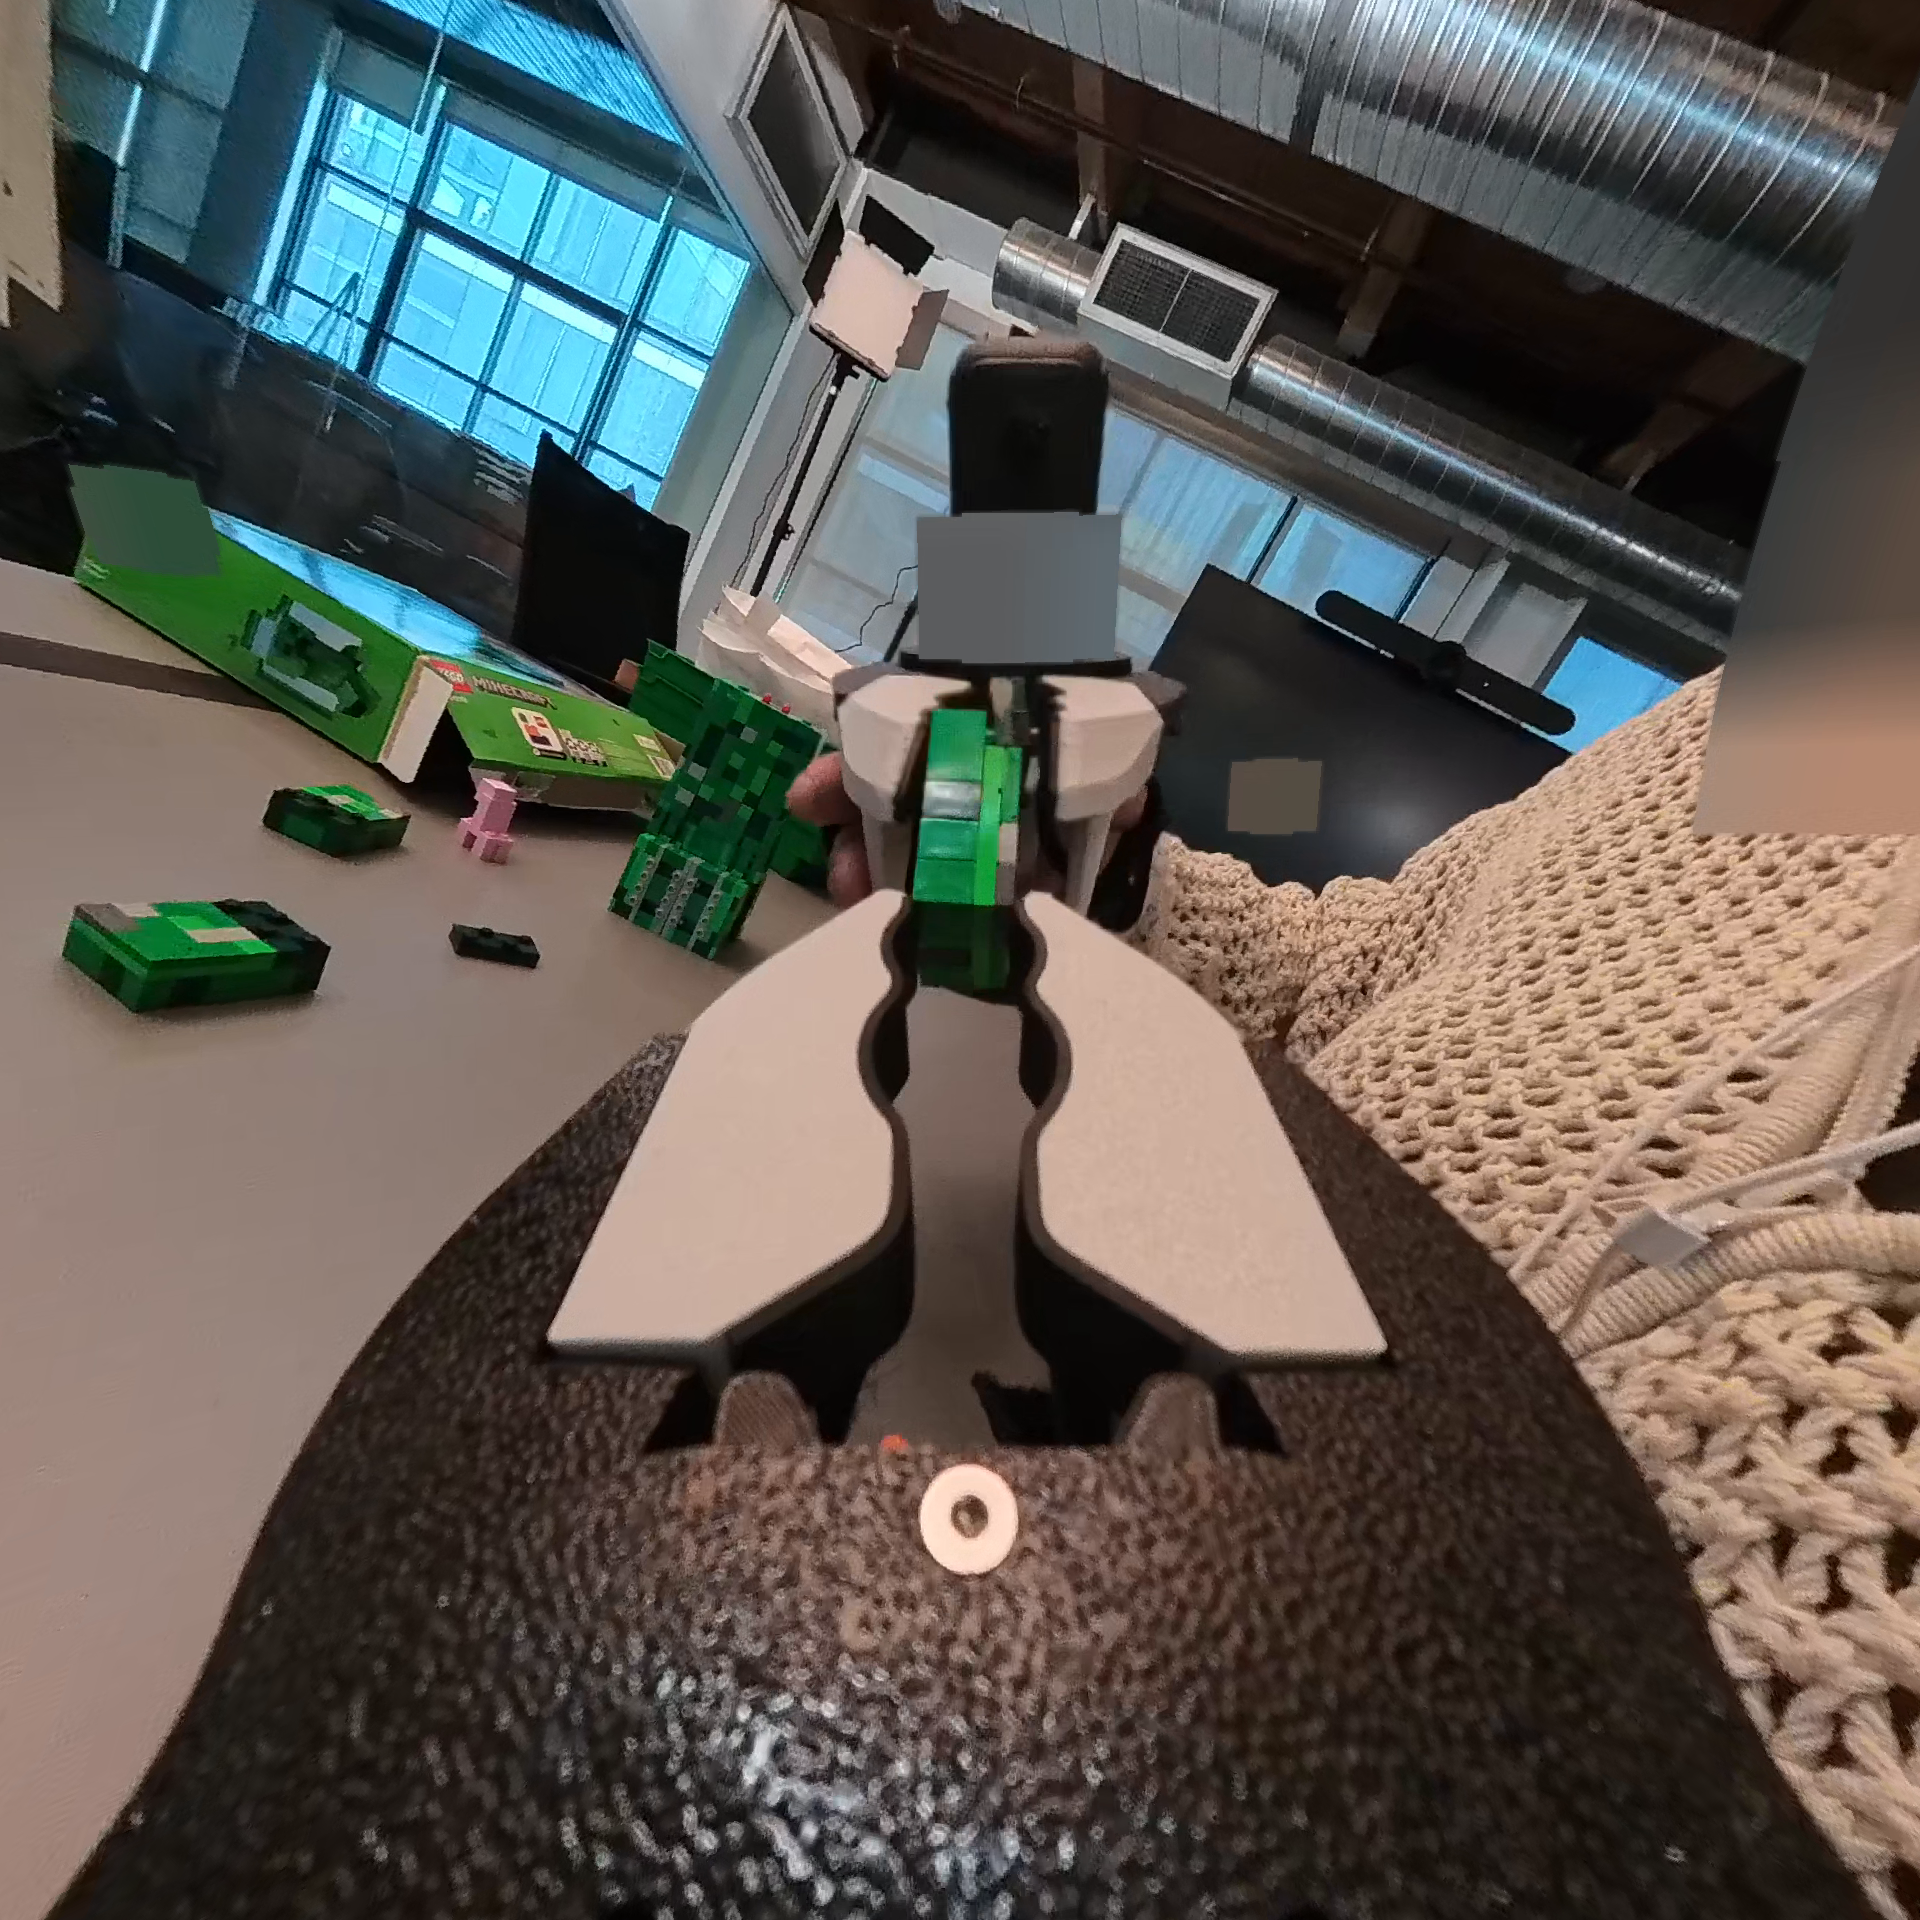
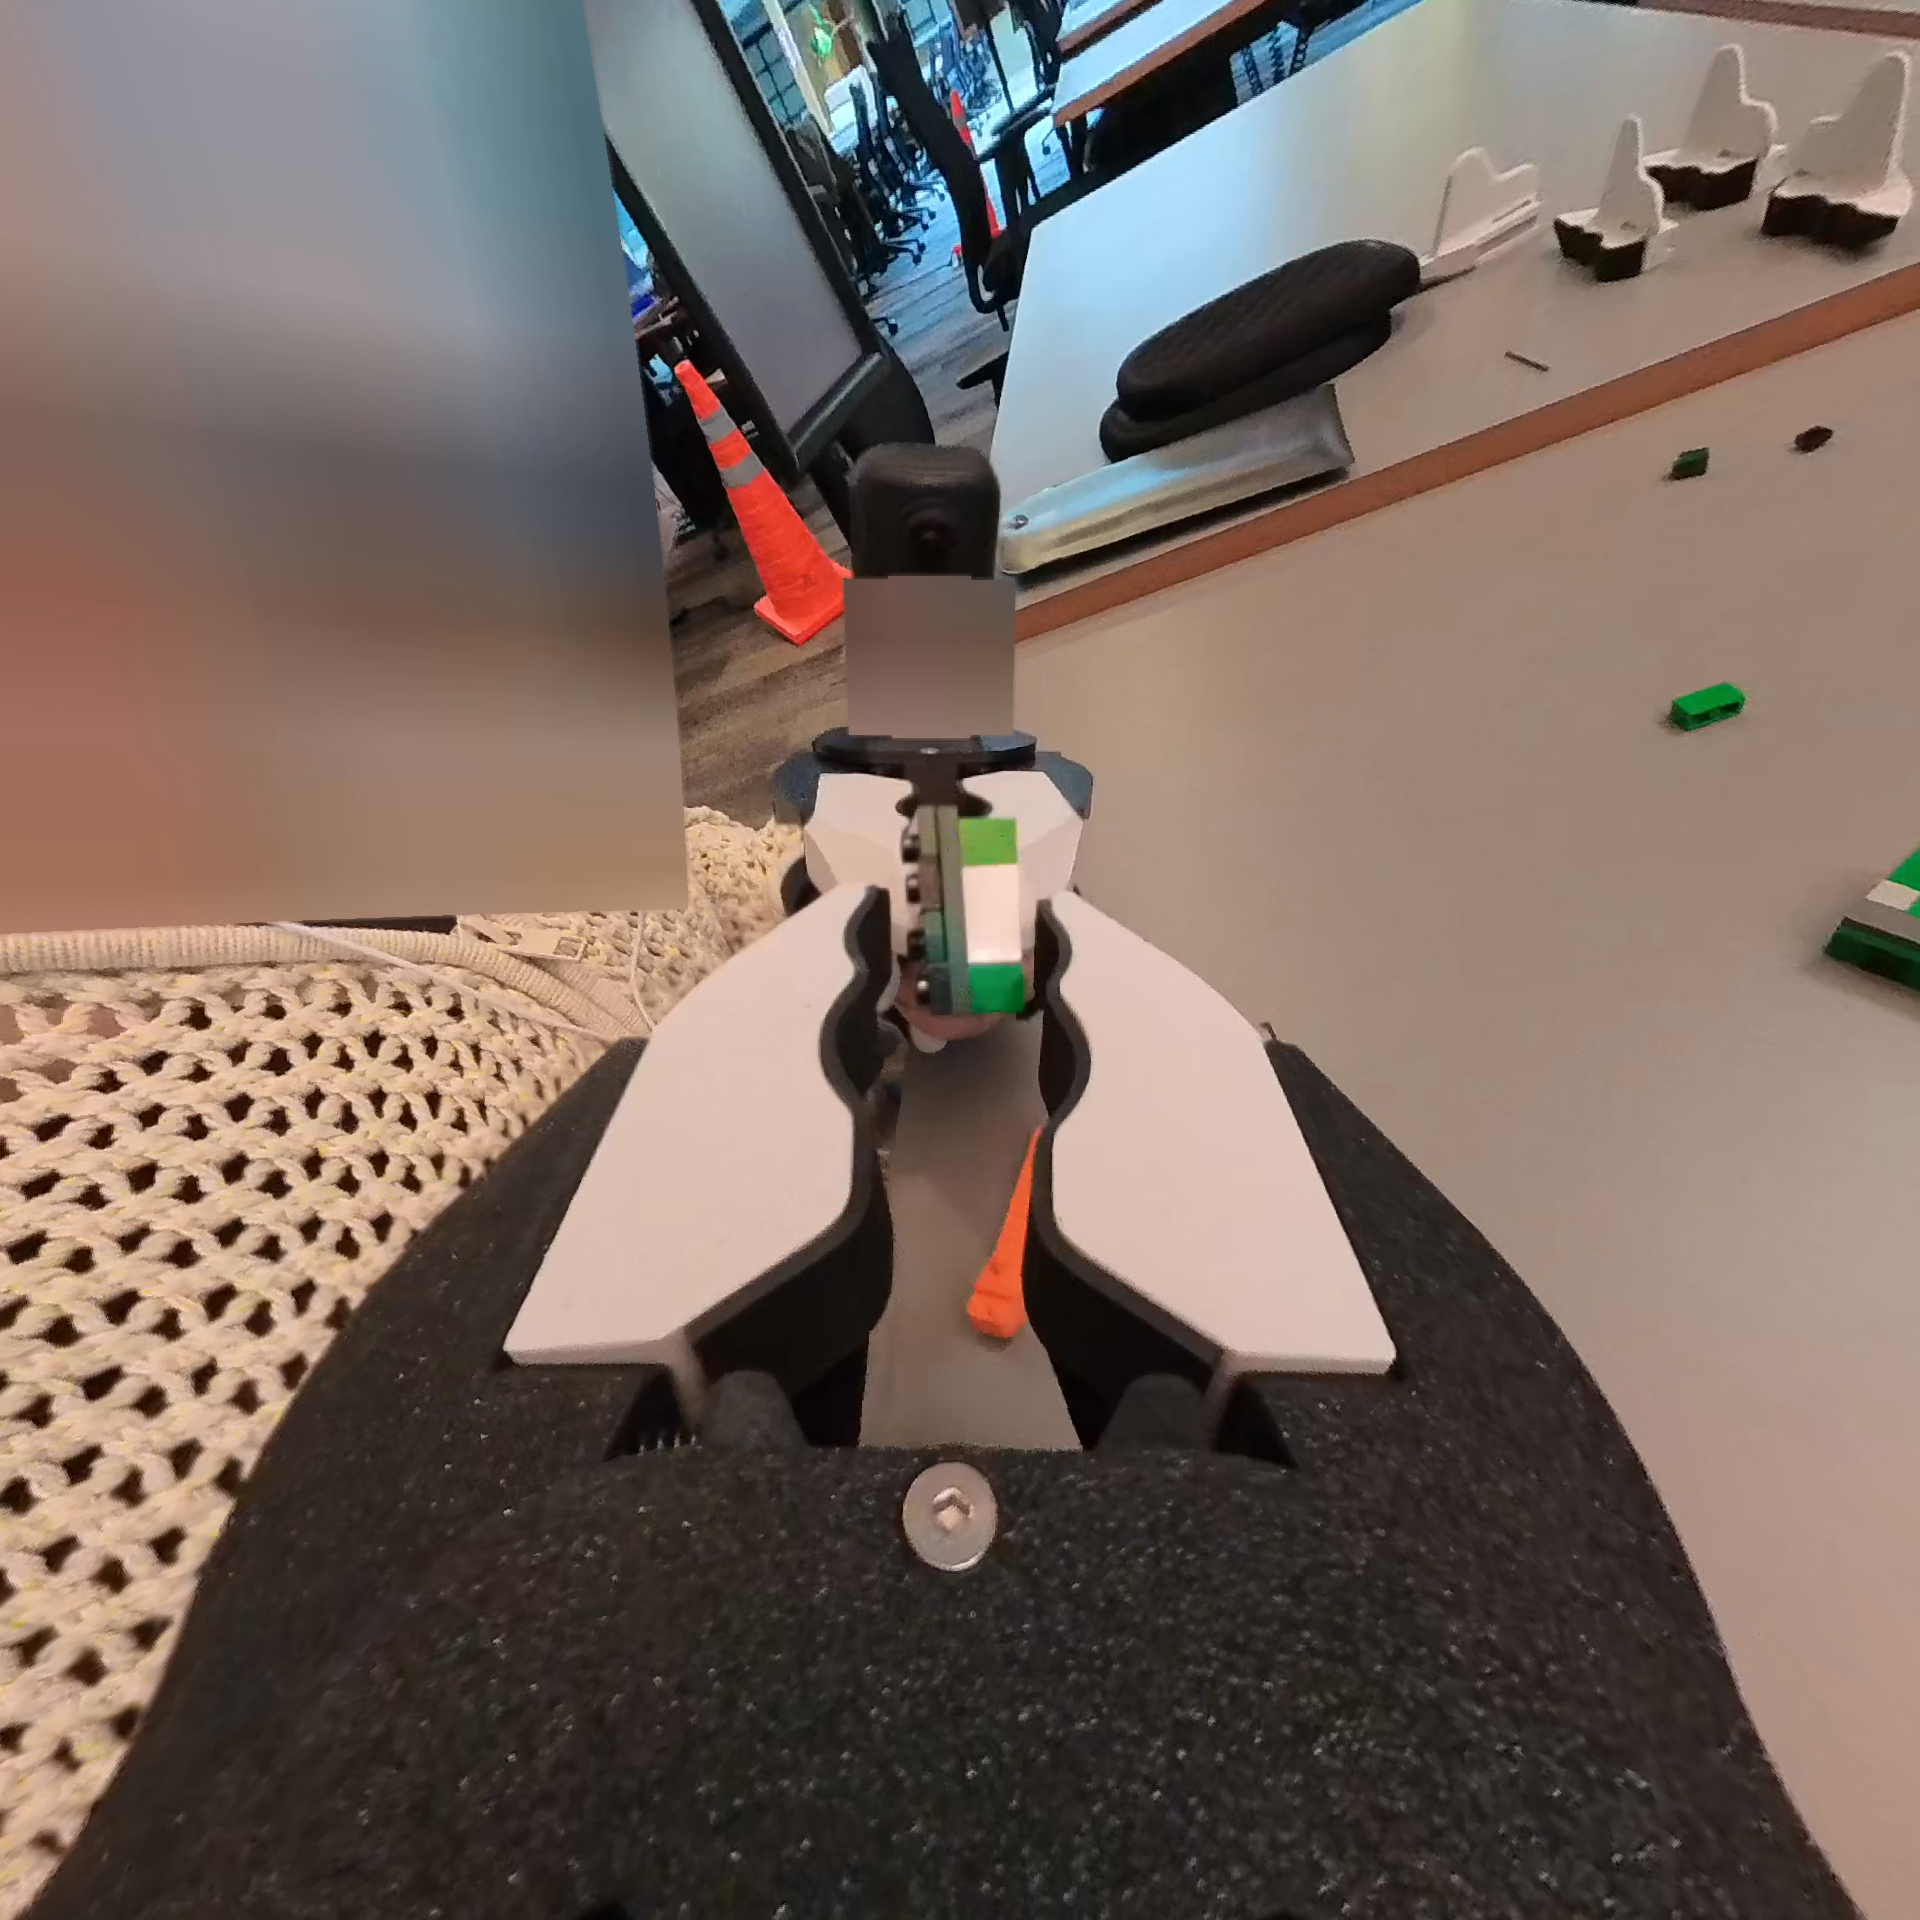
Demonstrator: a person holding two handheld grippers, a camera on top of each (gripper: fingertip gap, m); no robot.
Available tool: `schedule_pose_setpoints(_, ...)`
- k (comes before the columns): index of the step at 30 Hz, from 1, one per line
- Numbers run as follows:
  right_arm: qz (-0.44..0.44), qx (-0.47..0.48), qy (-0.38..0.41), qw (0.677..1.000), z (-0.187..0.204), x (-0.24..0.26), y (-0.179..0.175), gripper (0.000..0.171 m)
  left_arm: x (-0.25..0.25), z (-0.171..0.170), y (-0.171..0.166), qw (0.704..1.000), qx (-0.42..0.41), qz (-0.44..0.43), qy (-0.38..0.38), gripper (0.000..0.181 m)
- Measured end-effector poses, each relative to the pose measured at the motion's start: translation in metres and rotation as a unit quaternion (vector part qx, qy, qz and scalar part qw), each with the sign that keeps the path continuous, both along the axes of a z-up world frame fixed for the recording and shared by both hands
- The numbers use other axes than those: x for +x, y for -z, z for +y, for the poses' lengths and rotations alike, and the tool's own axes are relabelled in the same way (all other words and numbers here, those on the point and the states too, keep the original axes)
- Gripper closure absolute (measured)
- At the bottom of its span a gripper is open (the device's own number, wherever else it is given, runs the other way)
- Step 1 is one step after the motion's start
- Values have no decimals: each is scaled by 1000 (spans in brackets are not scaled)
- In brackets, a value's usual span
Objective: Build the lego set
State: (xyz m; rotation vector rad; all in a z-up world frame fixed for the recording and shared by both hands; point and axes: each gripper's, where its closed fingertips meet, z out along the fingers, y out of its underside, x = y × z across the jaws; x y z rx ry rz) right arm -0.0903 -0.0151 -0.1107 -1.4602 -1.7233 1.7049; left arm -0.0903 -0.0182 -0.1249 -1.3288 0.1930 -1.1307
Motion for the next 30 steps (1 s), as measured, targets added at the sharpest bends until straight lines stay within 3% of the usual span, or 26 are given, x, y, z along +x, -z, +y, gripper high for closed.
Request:
schedule_pose_setpoints(2, 4, -10, 0, 1000, 1, 0, -3, 152, 1, 0, 0, 1000, -1, 0, -1, 165)
schedule_pose_setpoints(20, 78, 55, 54, 994, 2, 2, -7, 154, 1, 0, -6, 1000, 7, -7, 2, 165)
schedule_pose_setpoints(25, 119, 74, 88, 986, 5, -1, -12, 153, -1, 3, -7, 998, -4, -56, 12, 166)
schedule_pose_setpoints(27, 119, 88, 103, 984, 9, -2, -11, 148, -2, 3, -6, 998, -7, -67, 15, 165)
schedule_pose_setpoints(29, 116, 75, 75, 988, 3, 2, -10, 126, -11, 4, -11, 995, -4, -104, 8, 165)
schedule_pose_setpoints(30, 110, 64, 72, 989, 2, 2, -9, 124, -16, 4, -12, 993, -3, -118, 6, 166)
